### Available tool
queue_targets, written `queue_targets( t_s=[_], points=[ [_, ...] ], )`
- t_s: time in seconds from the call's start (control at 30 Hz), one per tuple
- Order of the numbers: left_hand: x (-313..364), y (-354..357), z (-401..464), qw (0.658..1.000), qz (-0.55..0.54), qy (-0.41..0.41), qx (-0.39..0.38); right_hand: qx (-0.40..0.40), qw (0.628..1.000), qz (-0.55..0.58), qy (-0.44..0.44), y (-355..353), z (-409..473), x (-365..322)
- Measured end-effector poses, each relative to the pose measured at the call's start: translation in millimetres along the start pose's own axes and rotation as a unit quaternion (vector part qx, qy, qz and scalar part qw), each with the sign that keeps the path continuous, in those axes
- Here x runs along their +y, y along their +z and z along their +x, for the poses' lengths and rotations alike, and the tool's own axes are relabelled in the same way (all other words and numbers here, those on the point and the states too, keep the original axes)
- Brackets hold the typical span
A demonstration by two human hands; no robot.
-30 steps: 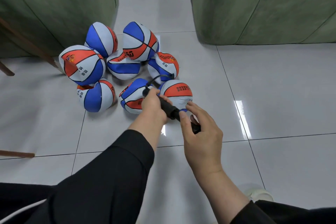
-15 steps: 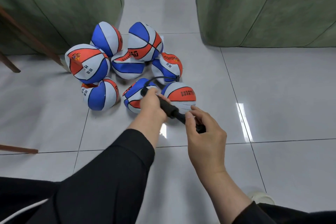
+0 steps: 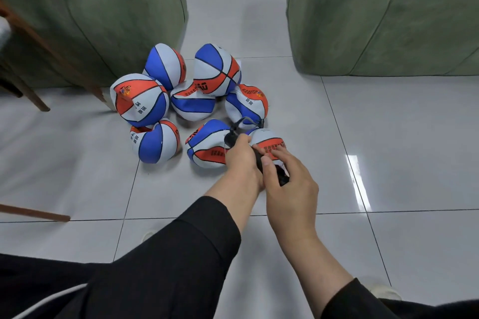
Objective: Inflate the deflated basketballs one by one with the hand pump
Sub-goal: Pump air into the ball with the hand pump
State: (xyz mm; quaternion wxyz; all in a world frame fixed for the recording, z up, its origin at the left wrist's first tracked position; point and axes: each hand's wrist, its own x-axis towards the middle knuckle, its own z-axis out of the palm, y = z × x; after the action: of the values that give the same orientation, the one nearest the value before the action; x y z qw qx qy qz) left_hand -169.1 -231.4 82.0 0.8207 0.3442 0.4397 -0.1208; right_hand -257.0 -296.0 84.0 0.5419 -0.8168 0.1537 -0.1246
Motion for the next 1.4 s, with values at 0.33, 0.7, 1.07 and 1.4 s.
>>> queue_targets(
  t_s=[0.33, 0.7, 1.07, 1.4],
  points=[
    [71, -7, 11, 0.995, 0.091, 0.035, 0.018, -0.004, 0.999, 0.018, -0.042, -2, -20, -20],
    [-15, -21, 5, 0.996, 0.076, 0.044, 0.006, 0.001, 0.997, 0.029, 0.071, 4, -30, 18],
    [22, -25, 48, 0.986, 0.134, 0.081, -0.064, -0.215, 0.967, -0.028, 0.130, 9, 3, 48],
    [24, -11, 82, 0.992, 0.079, 0.102, -0.015, -0.155, 0.975, 0.070, 0.144, 14, 11, 63]
  ],
)
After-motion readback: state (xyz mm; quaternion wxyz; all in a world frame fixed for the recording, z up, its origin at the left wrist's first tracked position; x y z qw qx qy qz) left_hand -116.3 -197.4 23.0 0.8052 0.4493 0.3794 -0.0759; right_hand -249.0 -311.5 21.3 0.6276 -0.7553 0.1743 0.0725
